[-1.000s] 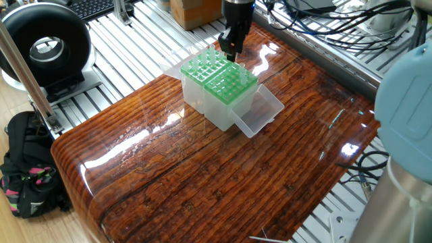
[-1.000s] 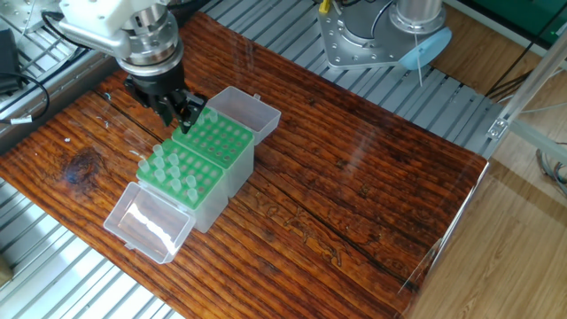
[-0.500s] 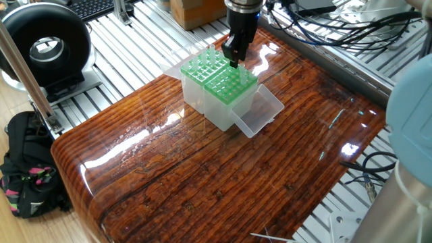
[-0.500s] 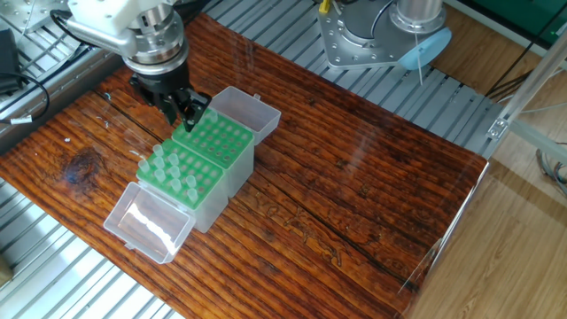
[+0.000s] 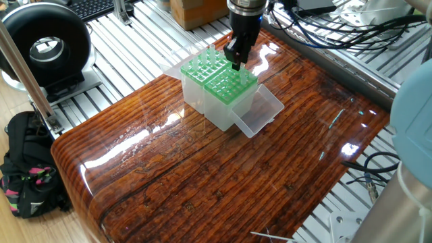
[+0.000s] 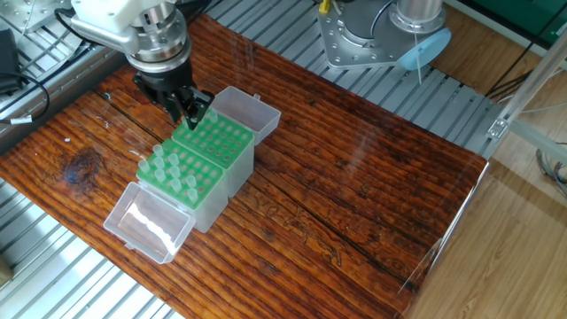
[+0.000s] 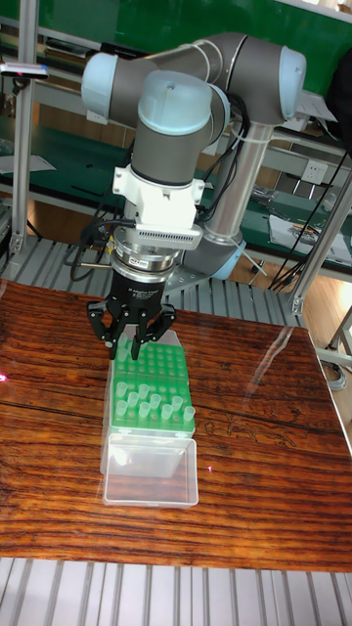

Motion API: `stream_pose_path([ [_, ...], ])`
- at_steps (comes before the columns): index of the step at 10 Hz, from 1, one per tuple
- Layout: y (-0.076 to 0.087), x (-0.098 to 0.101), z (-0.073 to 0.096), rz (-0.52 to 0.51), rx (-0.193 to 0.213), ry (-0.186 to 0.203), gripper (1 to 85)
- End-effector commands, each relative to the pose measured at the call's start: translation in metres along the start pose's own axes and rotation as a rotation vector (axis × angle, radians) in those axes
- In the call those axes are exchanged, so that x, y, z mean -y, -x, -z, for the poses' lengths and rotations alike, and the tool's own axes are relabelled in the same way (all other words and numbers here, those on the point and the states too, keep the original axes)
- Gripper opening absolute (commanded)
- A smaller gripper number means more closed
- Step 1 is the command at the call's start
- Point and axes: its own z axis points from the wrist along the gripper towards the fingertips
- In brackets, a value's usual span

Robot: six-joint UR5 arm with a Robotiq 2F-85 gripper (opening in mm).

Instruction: Transfer all large pipette tips from one holder to another

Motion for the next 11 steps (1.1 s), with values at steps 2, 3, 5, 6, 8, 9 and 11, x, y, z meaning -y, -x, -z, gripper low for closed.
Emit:
stream_pose_path([
  [2, -0.0019, -0.0011, -0.0003, -0.002, 0.008, 0.012, 34.3],
  [3, -0.0017, -0.0010, -0.0004, -0.002, 0.009, 0.012, 32.3],
  [5, -0.0031, -0.0003, -0.0009, -0.004, 0.005, 0.010, 30.7],
  [6, -0.0032, -0.0005, -0.0010, -0.004, 0.005, 0.010, 29.3],
  [8, -0.0023, -0.0003, -0.0010, -0.004, 0.008, 0.009, 26.0],
  [9, -0.0023, -0.0004, -0.0010, -0.005, 0.008, 0.009, 23.7],
  [11, -0.0027, -0.0003, -0.0009, -0.010, 0.007, 0.008, 18.7],
])
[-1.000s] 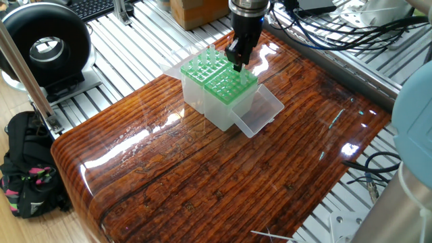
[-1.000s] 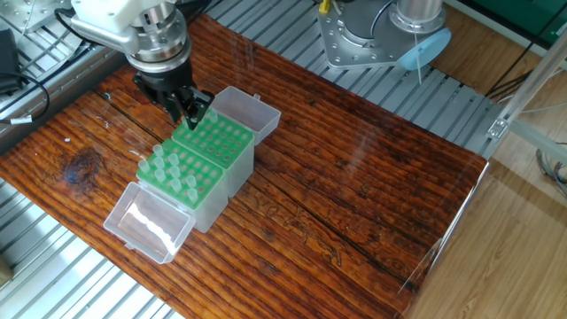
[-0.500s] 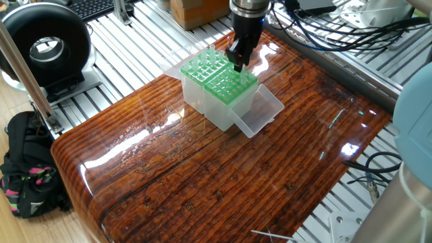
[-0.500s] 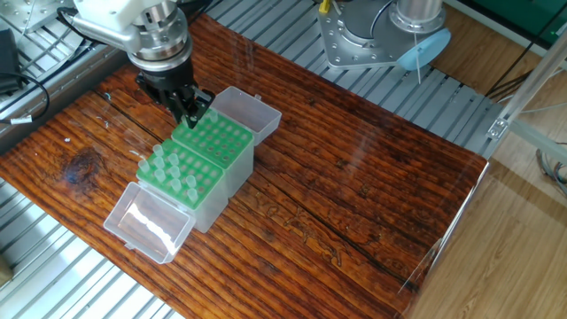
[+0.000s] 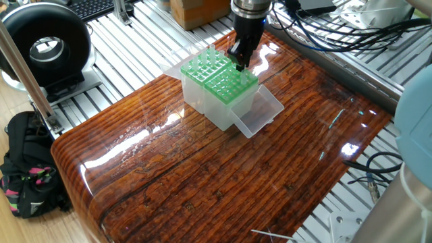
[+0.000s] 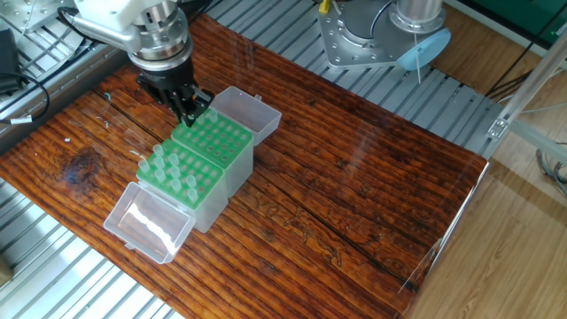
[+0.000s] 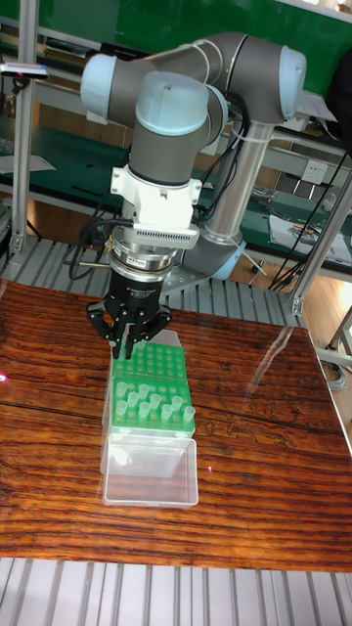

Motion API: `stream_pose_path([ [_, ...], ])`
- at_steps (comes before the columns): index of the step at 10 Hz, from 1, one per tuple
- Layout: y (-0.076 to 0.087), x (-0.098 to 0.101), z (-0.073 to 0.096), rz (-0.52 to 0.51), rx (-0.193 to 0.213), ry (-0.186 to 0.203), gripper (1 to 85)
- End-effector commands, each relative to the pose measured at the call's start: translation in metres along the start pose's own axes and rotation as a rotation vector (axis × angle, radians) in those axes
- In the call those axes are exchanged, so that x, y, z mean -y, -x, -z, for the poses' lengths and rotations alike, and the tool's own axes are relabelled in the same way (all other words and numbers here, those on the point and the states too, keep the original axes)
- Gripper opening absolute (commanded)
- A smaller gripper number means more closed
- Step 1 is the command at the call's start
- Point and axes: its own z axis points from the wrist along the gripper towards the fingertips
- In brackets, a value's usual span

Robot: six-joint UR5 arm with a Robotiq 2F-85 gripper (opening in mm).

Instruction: Transfer all large pipette tips from one holder to another

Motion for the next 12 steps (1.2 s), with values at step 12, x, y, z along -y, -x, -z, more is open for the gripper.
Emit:
stream_pose_path([
  [12, 0.005, -0.005, 0.028, -0.012, 0.002, -0.007, 14.7],
])
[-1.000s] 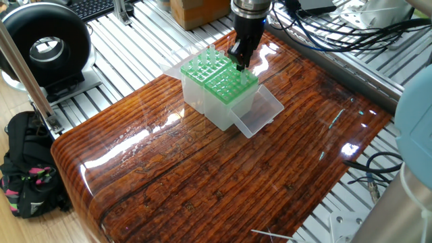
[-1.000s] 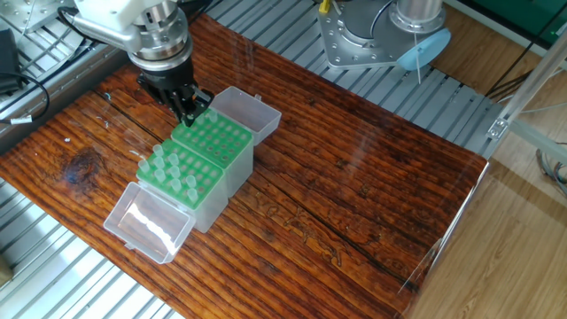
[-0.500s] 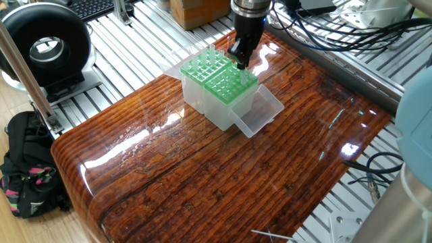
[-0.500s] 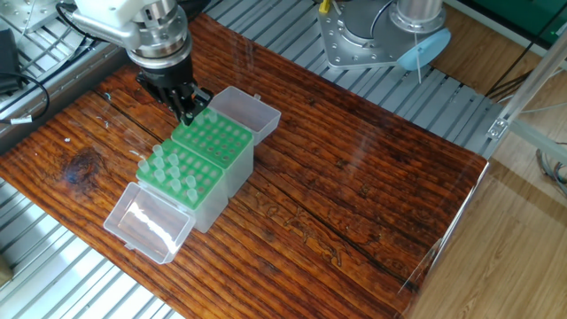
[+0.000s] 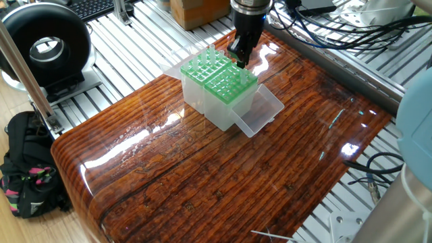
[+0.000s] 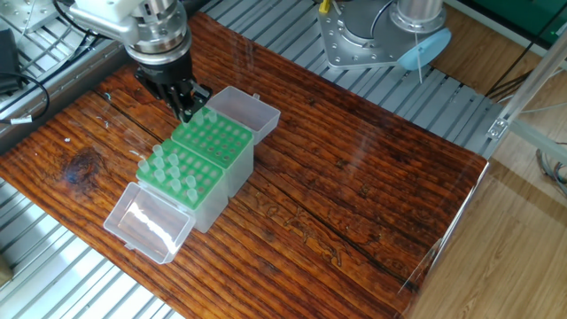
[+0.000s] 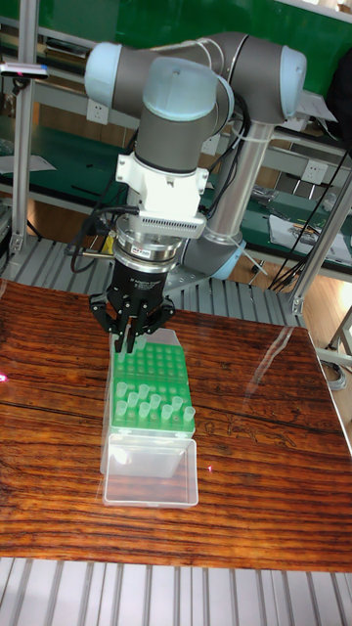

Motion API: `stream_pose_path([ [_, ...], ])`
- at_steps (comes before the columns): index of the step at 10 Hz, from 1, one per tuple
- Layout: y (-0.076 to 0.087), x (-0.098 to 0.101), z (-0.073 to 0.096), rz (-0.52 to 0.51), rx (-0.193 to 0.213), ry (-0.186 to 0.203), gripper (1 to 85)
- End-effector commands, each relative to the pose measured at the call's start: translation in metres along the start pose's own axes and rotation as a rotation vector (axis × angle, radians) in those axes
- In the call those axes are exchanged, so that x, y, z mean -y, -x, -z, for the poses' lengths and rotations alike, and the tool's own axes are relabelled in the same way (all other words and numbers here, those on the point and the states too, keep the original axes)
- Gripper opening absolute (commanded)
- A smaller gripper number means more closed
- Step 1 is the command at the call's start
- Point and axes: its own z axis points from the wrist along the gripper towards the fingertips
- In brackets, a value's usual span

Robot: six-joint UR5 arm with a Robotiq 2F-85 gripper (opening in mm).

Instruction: Transfer all large pipette tips from one holder to another

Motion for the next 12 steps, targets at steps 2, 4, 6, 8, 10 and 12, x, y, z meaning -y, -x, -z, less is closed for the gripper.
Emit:
stream_pose_path([
  [2, 0.002, -0.002, 0.015, -0.004, -0.006, 0.004, 14.3],
  [4, 0.003, -0.002, 0.022, -0.001, -0.015, 0.007, 14.3],
  [6, 0.001, -0.002, 0.028, 0.000, -0.022, 0.009, 14.0],
  [8, 0.001, -0.002, 0.031, 0.002, -0.027, 0.010, 14.0],
  [10, 0.000, -0.002, 0.038, 0.002, -0.035, 0.014, 14.0],
  [12, 0.002, -0.003, 0.047, 0.000, -0.044, 0.016, 14.0],
])
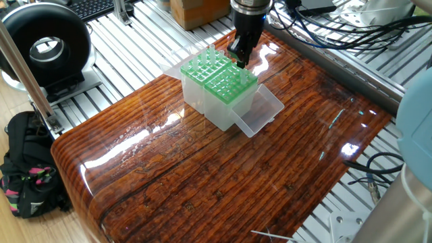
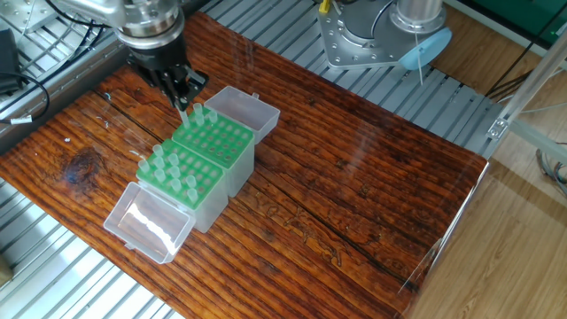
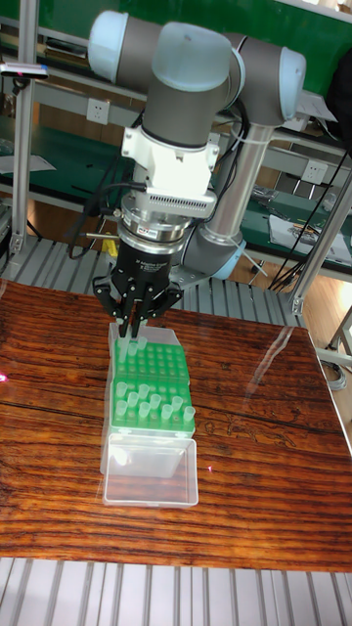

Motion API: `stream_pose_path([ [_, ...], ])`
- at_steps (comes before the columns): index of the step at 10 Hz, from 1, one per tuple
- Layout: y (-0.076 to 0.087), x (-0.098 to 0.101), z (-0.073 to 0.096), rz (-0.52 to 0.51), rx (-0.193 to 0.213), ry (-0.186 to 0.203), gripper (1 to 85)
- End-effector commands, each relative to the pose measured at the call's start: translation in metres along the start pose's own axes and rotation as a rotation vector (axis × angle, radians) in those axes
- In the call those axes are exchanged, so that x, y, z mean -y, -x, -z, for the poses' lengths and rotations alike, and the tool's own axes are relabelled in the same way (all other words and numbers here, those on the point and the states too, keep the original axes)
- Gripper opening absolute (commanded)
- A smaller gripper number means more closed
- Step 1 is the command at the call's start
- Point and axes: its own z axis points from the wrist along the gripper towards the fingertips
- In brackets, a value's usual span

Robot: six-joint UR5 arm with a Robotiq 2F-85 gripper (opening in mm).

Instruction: Transfer all large pipette tips from one holder to another

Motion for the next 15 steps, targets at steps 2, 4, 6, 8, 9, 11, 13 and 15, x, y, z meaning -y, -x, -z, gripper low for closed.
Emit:
stream_pose_path([
  [2, 0.002, -0.002, 0.016, -0.001, -0.007, 0.016, 14.0],
  [4, 0.003, -0.001, 0.021, 0.003, -0.005, 0.022, 14.0],
  [6, 0.002, -0.002, 0.026, 0.003, -0.009, 0.024, 14.0],
  [8, 0.002, -0.002, 0.033, 0.003, -0.016, 0.024, 13.7],
  [9, 0.002, -0.002, 0.036, 0.004, -0.019, 0.024, 13.7],
  [11, 0.001, -0.003, 0.043, 0.004, -0.025, 0.019, 13.7],
  [13, 0.003, -0.004, 0.050, 0.004, -0.025, 0.020, 13.7],
  [15, 0.004, -0.004, 0.058, 0.005, -0.025, 0.020, 13.7],
])
